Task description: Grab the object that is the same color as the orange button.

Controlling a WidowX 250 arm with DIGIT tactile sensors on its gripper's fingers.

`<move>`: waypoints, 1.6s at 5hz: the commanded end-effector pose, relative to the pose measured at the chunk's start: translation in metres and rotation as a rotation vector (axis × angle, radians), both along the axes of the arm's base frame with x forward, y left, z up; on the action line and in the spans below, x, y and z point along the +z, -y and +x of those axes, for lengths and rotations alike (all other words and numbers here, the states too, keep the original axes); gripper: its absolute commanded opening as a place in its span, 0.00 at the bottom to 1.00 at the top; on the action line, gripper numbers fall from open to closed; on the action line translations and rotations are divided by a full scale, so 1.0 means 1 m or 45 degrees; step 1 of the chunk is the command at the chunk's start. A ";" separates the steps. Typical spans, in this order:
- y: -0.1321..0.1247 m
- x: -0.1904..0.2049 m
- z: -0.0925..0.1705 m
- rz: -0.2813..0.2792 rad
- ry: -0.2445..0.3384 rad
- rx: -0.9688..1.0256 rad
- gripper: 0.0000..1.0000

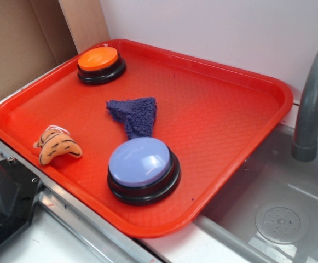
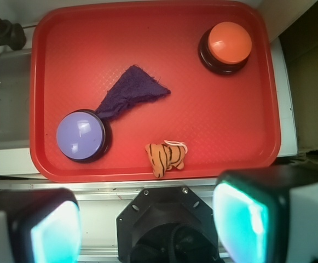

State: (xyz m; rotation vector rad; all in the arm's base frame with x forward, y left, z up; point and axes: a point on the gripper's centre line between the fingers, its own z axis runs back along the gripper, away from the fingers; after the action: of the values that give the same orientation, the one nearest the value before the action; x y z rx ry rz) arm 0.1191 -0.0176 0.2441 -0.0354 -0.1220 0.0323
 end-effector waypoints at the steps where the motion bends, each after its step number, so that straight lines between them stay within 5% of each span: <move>1: 0.000 0.000 0.000 0.000 0.000 0.000 1.00; 4: -0.022 -0.101 0.001 0.054 0.058 -0.063 1.00; 6: -0.021 -0.177 0.006 0.165 -0.040 -0.061 1.00; 8: -0.019 -0.218 0.013 0.145 -0.065 -0.106 1.00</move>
State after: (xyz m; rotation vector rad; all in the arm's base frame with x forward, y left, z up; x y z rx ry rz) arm 0.1302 0.0000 0.0249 0.0767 -0.0553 -0.0482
